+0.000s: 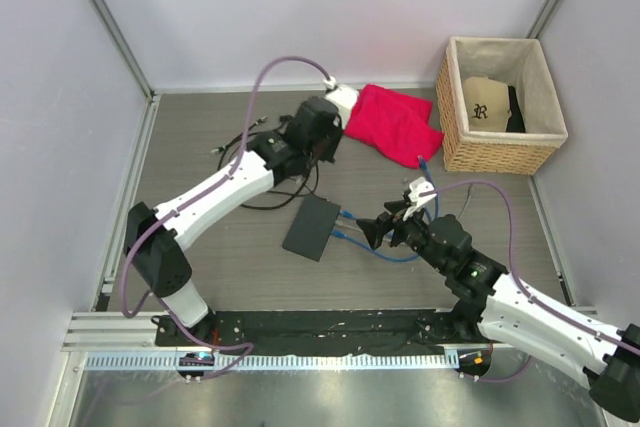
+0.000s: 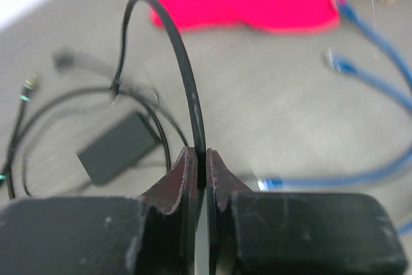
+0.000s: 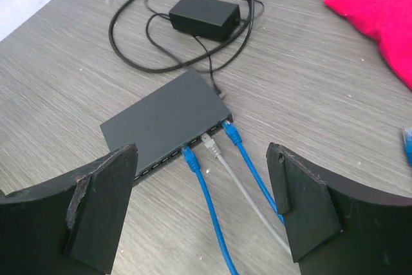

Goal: Insert the plug into the switch port

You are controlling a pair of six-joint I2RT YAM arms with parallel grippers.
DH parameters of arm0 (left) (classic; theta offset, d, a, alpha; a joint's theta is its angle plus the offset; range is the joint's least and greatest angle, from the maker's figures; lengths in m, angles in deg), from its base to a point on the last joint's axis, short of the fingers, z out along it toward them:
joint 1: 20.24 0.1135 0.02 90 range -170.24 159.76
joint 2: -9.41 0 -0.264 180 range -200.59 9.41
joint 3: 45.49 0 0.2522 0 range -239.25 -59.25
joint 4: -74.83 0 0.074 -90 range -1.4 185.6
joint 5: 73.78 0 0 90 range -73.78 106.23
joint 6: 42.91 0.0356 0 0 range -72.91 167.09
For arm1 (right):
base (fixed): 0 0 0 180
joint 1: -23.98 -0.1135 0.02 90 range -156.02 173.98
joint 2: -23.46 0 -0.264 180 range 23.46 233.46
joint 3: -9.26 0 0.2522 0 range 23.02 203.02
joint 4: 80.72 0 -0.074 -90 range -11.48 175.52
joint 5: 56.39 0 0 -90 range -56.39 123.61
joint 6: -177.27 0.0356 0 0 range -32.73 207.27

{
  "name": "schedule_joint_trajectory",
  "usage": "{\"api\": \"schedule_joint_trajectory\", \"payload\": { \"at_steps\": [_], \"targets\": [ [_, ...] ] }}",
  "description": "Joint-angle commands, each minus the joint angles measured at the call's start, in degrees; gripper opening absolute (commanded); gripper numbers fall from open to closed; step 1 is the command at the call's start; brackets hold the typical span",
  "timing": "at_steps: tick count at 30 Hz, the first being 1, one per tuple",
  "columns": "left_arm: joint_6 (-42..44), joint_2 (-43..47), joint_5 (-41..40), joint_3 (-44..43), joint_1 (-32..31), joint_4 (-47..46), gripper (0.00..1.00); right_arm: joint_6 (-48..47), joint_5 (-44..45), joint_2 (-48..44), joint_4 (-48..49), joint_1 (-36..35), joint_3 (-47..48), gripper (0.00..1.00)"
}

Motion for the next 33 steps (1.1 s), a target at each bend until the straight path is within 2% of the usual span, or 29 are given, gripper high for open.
{"api": "schedule_joint_trajectory", "payload": {
  "at_steps": [1,6,10,14,15,16,19,20,21,25,28,33],
  "targets": [
    [2.2,-0.1,0.8,5.3,-1.7,2.4,0.07,2.1,2.6,-5.2,-8.0,0.1,2.3,0.89],
    [7.8,3.6,2.7,16.3,-9.7,-2.7,0.07,2.3,4.5,-10.5,-11.8,0.1,1.5,0.89],
    [11.3,7.1,0.8,22.2,-14.8,-4.5,0.07,-0.7,4.0,-10.8,-12.2,0.1,2.4,0.89],
    [10.5,12.9,-13.2,25.3,-14.6,-9.6,0.0,-2.1,3.8,-6.4,-12.2,0.1,4.1,0.89],
    [11.1,14.5,-17.1,24.6,-14.1,-9.4,0.0,-2.2,3.3,-5.6,-12.0,0.1,4.4,0.89],
    [11.6,14.8,-17.2,22.1,-12.8,-6.9,0.01,-2.3,3.2,-5.0,-11.7,0.1,4.4,0.89],
    [13.0,17.1,-12.7,17.7,-12.8,-5.4,0.03,-1.8,3.4,-4.3,-11.0,0.1,4.2,0.89],
    [13.0,18.2,-9.5,17.5,-12.7,-5.9,0.04,-1.7,3.5,-4.7,-10.5,0.1,3.9,0.88],
    [12.7,19.3,-2.4,17.7,-12.7,-7.1,0.04,-1.4,3.7,-5.6,-10.5,0.1,3.4,0.88],
    [9.3,24.6,9.3,20.2,-12.9,-13.2,0.07,-1.2,5.0,-9.7,-10.5,0.1,2.0,0.88],
    [8.2,25.4,10.3,22.4,-13.6,-14.9,0.08,-1.0,5.2,-12.2,-10.5,0.0,1.0,0.88],
    [7.8,22.9,6.7,27.1,-13.5,-12.7,0.08,-0.7,4.5,-12.8,-10.5,0.0,0.2,0.88]
  ]
}}
